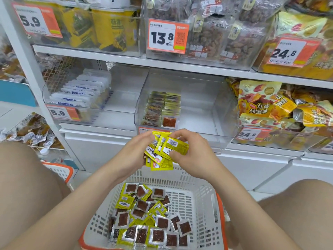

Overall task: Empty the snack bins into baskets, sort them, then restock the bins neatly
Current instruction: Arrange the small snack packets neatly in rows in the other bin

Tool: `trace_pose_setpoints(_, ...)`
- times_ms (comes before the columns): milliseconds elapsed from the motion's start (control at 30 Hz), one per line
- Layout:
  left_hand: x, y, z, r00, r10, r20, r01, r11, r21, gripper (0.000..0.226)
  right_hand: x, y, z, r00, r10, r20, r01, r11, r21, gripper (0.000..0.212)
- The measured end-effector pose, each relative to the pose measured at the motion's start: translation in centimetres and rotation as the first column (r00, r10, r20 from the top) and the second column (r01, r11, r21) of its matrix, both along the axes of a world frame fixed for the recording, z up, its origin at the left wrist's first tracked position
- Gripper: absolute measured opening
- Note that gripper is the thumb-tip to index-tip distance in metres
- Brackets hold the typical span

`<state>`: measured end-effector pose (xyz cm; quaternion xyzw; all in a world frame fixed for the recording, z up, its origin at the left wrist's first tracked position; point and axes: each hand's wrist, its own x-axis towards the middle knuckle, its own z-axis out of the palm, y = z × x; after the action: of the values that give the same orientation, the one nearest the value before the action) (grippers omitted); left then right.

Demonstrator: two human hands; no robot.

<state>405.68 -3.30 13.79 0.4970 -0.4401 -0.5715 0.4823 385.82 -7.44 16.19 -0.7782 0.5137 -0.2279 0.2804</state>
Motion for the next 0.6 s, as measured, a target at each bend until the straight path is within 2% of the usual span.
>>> trace_pose_setpoints(67, 0.0, -0.1, 0.0, 0.993, -0.100, -0.066, 0.101, 0.995, 0.016, 0.049, -0.3, -0.2, 0.1, 0.999, -0.036, -0.027, 0.037, 0.998, 0.041, 0.035)
trace_pose_setpoints(133, -0.2, 0.1, -0.1, 0.985, -0.167, 0.038, 0.169, 0.985, -0.028, 0.050, -0.5, -0.3, 0.1, 0.997, -0.066, -0.040, 0.067, 0.997, 0.040, 0.035)
trace_pose_setpoints(267, -0.4, 0.5, -0.3, 0.973, -0.141, 0.181, 0.162, 0.981, -0.108, 0.040, -0.4, 0.0, -0.1, 0.999, -0.032, -0.018, 0.032, 0.999, 0.020, 0.042)
trace_pose_setpoints(433, -0.7, 0.2, -0.3, 0.989, -0.041, 0.140, 0.062, 0.987, -0.151, 0.036, 0.2, -0.4, -0.8, 0.993, 0.050, 0.110, -0.057, 0.996, 0.063, 0.047)
trace_pose_setpoints(600, -0.4, 0.1, -0.1, 0.963, -0.109, 0.245, 0.144, 0.981, -0.130, 0.049, -0.1, -0.6, -1.2, 0.994, 0.039, 0.105, -0.052, 0.991, 0.120, 0.059)
